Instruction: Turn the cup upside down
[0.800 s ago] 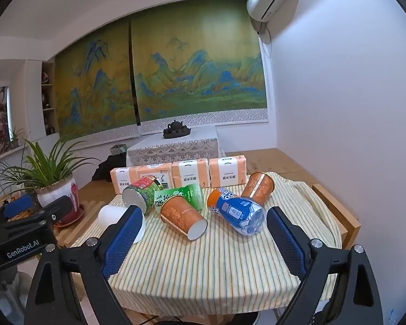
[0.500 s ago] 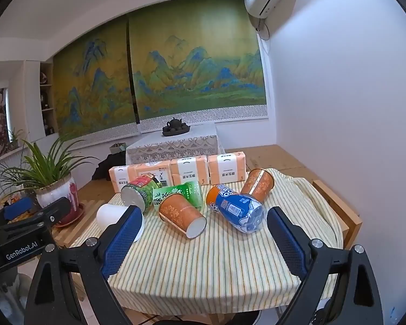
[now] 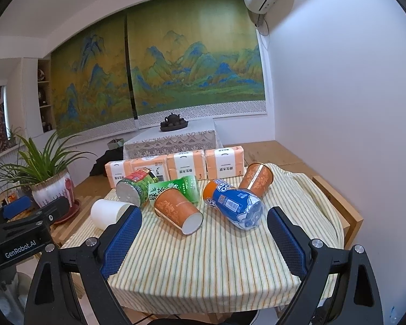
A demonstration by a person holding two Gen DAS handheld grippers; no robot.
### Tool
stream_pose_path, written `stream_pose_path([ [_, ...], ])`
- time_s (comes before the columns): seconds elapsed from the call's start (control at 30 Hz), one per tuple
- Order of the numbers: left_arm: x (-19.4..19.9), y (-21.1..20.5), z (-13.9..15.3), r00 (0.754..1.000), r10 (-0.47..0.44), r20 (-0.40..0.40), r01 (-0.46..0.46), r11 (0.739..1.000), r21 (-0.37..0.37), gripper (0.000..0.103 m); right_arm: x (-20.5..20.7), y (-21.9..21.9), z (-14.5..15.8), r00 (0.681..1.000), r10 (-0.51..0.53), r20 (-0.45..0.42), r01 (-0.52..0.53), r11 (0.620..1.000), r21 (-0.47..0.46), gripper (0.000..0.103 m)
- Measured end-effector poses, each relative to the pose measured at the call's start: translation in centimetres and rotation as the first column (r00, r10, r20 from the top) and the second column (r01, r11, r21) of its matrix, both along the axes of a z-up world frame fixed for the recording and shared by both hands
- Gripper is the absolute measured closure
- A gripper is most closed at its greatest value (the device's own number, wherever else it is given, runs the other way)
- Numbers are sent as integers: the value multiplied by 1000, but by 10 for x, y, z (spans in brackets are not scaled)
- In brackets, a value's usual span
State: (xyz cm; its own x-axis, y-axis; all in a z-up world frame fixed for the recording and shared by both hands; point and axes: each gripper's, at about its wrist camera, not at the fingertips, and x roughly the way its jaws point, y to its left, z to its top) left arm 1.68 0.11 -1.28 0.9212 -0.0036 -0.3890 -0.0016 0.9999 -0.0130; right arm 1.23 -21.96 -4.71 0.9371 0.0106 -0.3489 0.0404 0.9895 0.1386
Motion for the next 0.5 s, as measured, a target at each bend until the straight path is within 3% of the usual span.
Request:
stream_pose_path([
  [0.5,17,-2,-11,999,-3,-41,4,1000,8,1,11,-10,-6,1000,-25,-3,25,1000,-3,11],
])
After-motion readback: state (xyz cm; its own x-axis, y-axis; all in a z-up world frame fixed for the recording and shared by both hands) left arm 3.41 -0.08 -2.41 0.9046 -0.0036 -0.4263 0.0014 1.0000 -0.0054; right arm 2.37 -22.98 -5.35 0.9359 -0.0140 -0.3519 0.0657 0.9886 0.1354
